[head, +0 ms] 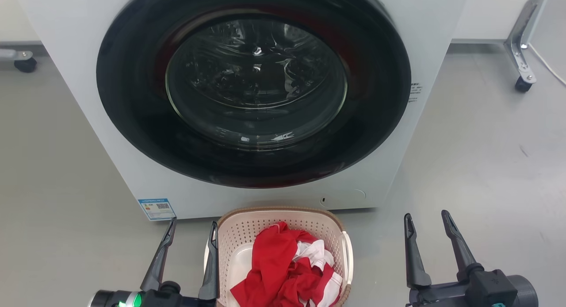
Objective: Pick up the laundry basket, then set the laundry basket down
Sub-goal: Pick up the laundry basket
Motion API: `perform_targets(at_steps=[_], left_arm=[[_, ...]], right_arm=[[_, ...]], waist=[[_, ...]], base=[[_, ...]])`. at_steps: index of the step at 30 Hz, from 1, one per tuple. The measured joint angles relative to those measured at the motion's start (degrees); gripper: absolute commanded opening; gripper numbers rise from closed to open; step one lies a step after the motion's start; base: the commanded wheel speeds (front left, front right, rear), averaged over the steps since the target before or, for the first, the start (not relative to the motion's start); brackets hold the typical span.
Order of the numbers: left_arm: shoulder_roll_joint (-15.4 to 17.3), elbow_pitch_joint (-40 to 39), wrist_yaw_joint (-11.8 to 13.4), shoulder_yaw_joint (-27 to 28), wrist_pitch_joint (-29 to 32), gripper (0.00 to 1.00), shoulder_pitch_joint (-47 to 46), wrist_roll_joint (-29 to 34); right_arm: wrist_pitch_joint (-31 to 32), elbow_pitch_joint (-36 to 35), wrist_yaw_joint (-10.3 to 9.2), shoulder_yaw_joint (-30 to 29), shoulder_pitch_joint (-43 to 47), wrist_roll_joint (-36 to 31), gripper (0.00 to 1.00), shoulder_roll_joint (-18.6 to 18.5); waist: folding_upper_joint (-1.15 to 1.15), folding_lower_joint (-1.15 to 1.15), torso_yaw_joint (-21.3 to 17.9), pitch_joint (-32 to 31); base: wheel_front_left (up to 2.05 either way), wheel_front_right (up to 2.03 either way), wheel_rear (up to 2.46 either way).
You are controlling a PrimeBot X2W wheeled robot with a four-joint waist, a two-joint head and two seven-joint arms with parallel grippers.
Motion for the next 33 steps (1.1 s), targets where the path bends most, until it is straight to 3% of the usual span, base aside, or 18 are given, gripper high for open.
perform_targets(at_steps=[17,33], left_arm=[[-0.2,1.4,0.0,0.2,-0.1,1.00,-6.4,-1.7],[-0.7,15.0,-0.6,-0.5,-0.1,1.00,-19.1,-5.7]], right_arm=[[-0.2,1.4,0.00,-1.4,-5.8,0.0,1.00,0.0],[-0.4,11.5,0.88,-2.0,-18.6,-0.1,1.00,-0.3]], waist=[[0.00,0.00,0.4,8.1],[0.01,0.02,1.3,21.1]], base=[[0.00,0.00,0.00],[0.00,0.00,0.00]])
